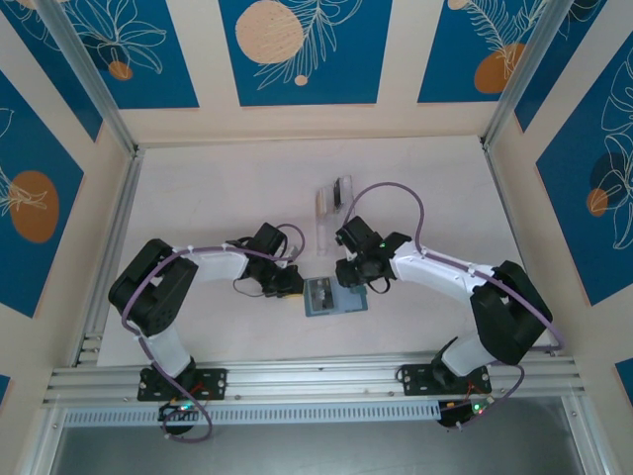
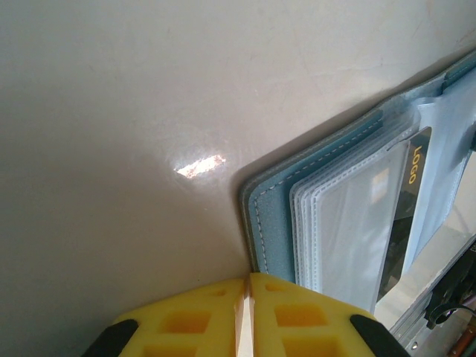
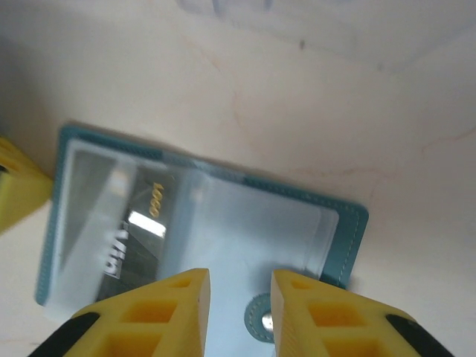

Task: Put the credit cards into the card holder
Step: Flip over the card slot in the card holder.

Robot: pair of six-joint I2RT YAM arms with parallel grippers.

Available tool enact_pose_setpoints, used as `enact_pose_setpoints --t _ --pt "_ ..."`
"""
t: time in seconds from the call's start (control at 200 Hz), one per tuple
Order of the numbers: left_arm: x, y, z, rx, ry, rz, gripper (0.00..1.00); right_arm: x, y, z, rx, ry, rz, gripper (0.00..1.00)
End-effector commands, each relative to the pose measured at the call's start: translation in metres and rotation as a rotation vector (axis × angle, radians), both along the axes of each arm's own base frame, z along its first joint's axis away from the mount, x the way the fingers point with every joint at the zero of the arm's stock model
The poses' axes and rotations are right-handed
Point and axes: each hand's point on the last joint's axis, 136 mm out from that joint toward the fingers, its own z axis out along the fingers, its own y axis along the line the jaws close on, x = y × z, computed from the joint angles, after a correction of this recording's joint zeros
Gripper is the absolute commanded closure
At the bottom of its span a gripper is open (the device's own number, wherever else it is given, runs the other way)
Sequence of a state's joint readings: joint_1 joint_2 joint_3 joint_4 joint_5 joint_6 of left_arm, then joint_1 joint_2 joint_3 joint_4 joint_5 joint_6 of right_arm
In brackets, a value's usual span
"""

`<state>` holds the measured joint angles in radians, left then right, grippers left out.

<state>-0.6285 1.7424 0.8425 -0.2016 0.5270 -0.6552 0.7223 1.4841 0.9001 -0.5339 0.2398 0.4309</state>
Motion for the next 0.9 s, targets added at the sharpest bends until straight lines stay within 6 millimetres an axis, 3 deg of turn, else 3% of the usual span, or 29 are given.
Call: enact_pose_setpoints --t 0.0,0.425,0.895 --pt "-0.008 -0.004 -0.016 0.007 0.009 -0.029 0.88 -0.005 -0.002 -0.014 -0.012 0.016 -0.016 0.72" --pt "-0.008 -0.003 -0.017 0.012 0.011 -0.023 0.87 0.011 -0.002 -0.036 -0.089 0.002 -0.051 0.65" --pt "-0.009 -0.004 -0.020 0.007 0.017 -0.022 0.88 0.018 0.000 -0.039 -0.119 -0.013 -0.052 0.64"
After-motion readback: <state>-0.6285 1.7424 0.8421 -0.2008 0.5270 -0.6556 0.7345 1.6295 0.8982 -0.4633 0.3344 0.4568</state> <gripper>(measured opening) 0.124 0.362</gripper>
